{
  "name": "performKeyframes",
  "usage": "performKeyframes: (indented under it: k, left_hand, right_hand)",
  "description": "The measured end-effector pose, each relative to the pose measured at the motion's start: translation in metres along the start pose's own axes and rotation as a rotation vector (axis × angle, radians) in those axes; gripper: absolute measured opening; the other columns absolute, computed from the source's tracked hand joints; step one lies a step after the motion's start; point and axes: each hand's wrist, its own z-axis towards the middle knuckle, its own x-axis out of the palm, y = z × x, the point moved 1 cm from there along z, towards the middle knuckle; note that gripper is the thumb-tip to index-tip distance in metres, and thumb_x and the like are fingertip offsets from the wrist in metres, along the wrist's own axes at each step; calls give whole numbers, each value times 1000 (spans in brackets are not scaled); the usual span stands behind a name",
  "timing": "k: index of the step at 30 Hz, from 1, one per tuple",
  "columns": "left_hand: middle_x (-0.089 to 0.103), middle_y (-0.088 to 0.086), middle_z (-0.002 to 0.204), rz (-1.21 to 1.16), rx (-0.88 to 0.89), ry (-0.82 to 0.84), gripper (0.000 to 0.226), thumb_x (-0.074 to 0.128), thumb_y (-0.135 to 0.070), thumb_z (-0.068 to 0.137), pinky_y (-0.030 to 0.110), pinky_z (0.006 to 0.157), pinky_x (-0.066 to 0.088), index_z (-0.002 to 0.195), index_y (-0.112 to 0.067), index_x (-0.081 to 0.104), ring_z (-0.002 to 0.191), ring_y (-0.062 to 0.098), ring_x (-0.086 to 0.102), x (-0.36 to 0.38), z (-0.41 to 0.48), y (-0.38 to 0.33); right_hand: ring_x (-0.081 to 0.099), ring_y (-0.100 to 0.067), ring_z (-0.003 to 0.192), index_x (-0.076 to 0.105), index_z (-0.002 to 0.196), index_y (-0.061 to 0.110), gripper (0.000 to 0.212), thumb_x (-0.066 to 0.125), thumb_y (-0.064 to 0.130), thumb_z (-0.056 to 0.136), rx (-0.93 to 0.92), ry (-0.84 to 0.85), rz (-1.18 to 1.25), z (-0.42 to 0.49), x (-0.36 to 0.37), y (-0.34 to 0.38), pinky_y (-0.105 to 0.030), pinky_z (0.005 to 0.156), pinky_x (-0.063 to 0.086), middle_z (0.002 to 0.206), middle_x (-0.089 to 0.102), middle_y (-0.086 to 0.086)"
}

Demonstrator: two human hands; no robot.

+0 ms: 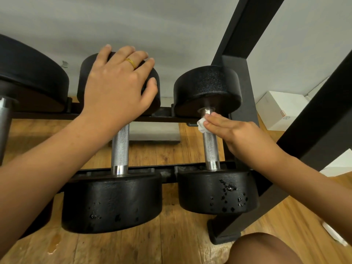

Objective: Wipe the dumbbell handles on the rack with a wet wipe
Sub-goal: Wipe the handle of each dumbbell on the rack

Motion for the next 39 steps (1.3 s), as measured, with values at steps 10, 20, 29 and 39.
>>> performKeyframes:
  k: [10, 20, 29, 39]
  left_hand:
    - [60, 12, 145, -8, -12, 6, 50, 36, -38, 107, 55, 119, 27, 144, -12, 59, 140, 30, 47, -1, -1, -1]
    - [60, 12, 145, -12, -16, -1, 50, 37, -38, 107, 56, 120, 26, 143, -11, 59, 141, 31, 47, -2, 0, -1]
    - [59, 14, 145, -6, -8, -4, 51, 35, -38, 107, 56, 119, 27, 143, -10, 58, 140, 32, 47, -1, -1, 0]
    - [61, 14, 143, -11, 5, -19, 52, 35, -38, 107, 57, 118, 30, 142, -9, 60, 139, 32, 49, 1, -2, -1]
  right_hand:
    - [68, -25, 110, 69, 125, 6, 61, 83, -12, 69, 56, -38, 68, -5, 5, 5, -47, 76, 61, 128, 66, -14]
    - [70, -35, 106, 72, 118, 3, 58, 87, -12, 64, -112, 20, 144, -11, 0, 1, -57, 77, 60, 123, 68, -18]
    - [58, -29, 125, 73, 118, 11, 56, 86, -8, 67, -368, 286, 275, -8, -22, 0, -52, 84, 60, 127, 68, -7]
    - [72, -28, 87, 75, 112, 9, 24, 70, 8, 88, 204, -246, 163, 21, -7, 23, -45, 68, 61, 99, 74, -10]
